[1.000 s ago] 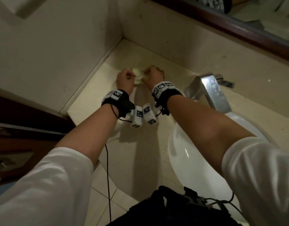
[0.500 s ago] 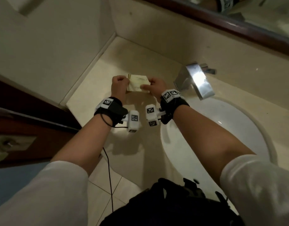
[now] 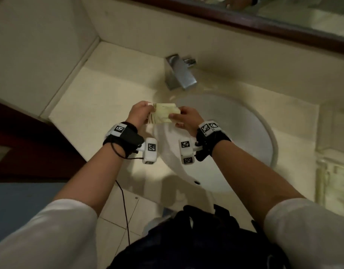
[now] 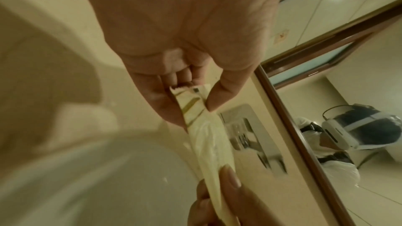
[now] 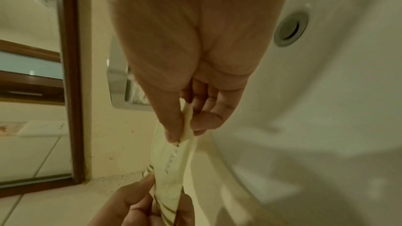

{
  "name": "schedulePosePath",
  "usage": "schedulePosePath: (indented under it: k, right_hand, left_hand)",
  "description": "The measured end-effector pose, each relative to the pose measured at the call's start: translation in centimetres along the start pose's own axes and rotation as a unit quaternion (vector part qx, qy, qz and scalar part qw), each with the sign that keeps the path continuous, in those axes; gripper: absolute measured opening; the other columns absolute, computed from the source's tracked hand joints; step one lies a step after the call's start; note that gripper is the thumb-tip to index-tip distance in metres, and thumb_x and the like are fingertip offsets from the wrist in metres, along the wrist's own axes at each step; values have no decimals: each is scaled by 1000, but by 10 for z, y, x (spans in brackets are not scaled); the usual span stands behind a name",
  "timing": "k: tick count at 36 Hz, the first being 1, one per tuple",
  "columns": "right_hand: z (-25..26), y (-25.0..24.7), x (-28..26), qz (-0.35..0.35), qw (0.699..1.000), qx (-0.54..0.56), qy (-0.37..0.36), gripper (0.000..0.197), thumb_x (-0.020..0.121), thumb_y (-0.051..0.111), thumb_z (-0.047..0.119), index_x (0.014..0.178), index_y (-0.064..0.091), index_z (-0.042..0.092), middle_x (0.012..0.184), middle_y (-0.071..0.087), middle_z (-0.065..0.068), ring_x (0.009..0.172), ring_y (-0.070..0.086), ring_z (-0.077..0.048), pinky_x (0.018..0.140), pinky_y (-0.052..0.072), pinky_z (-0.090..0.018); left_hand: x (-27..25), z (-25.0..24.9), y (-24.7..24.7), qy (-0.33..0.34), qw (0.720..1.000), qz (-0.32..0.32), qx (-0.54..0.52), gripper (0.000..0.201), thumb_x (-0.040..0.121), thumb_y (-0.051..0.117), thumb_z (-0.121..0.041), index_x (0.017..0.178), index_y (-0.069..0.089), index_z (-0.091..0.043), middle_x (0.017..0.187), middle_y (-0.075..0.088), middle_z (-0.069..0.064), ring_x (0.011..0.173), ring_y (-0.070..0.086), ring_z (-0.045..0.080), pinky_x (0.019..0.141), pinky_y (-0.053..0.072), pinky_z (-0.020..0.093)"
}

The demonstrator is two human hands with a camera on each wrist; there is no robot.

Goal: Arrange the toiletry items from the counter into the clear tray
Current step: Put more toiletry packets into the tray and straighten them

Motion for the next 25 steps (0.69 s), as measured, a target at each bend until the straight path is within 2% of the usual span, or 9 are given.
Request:
schedulePosePath:
  k: [3, 8, 12, 14, 15, 17, 18, 22, 25]
  right_hand:
    - [-9, -37, -32, -1, 1000, 7, -7, 14, 83, 68, 1, 89, 60, 11, 86, 62, -4, 76, 61, -15, 61, 51, -22]
    - [-31, -114, -86, -29, 1000, 4, -9, 17, 81, 69, 2, 85, 57, 12, 91, 62, -7, 82, 61, -18, 63, 51, -24]
    - [-47, -185, -132, -62, 998, -2, -21, 21, 80, 71, 5, 96, 58, 7, 98, 61, -11, 83, 61, -18, 62, 51, -23]
    - [-54, -219, -155, -77, 997, -3, -28, 18, 80, 71, 6, 90, 57, 10, 93, 62, -8, 81, 61, -17, 62, 51, -23]
    - [-57, -236, -166, -85, 996, -3, -32, 17, 81, 71, 7, 88, 57, 12, 91, 62, -6, 80, 61, -16, 62, 51, -23]
    - [-61, -267, -189, -102, 994, 9, -43, 15, 82, 70, 7, 89, 58, 12, 89, 62, -4, 79, 61, -15, 62, 50, -23]
    - [-65, -283, -200, -113, 992, 17, -48, 15, 83, 69, 7, 91, 58, 11, 89, 62, -4, 80, 61, -15, 62, 50, -23]
    - [-78, -342, -240, -168, 983, 40, -62, 16, 85, 67, 11, 97, 56, 9, 91, 63, -4, 82, 62, -17, 63, 50, -26]
    - [-86, -383, -270, -217, 972, 43, -82, 16, 88, 64, 14, 101, 56, 8, 98, 63, -8, 83, 62, -19, 64, 52, -27]
  left_hand:
    - [-26, 4, 42, -6, 1000, 19, -1, 21, 85, 52, -4, 69, 53, -18, 57, 49, 0, 53, 44, 14, 49, 37, 19]
    - [-73, 13, 126, -18, 998, 58, -3, 21, 82, 51, -3, 67, 50, -17, 65, 44, 4, 57, 44, 18, 56, 38, 23]
    - [-110, 12, 203, -12, 995, 98, 9, 12, 76, 53, -7, 67, 50, -15, 71, 48, 4, 64, 48, 20, 62, 45, 27]
    - [-126, 11, 241, -5, 992, 125, 24, 3, 74, 54, -10, 74, 55, -13, 80, 54, 5, 72, 53, 22, 69, 48, 31]
    - [-133, 11, 258, 0, 990, 135, 33, 8, 71, 54, -13, 78, 56, -12, 84, 55, 6, 75, 53, 23, 71, 48, 33]
    - [-148, 9, 291, 9, 987, 150, 53, 2, 75, 53, -12, 77, 53, -12, 82, 51, 7, 73, 52, 22, 70, 47, 32]
    - [-156, 7, 308, 15, 986, 157, 62, 7, 80, 52, -9, 74, 50, -13, 79, 48, 6, 72, 50, 21, 69, 46, 31]
    - [-187, 3, 369, 39, 976, 195, 91, 11, 82, 51, -8, 73, 50, -14, 78, 48, 5, 79, 50, 23, 77, 47, 36]
    - [-209, 1, 412, 59, 965, 228, 113, 12, 83, 53, -10, 73, 52, -15, 77, 48, 2, 75, 50, 19, 70, 49, 30]
Point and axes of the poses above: each hand's wrist, its own x-axis towards the middle knuckle, its own y-axis out of the palm, z = x × y, the point moved 10 cm from there along x, towards the middle knuckle
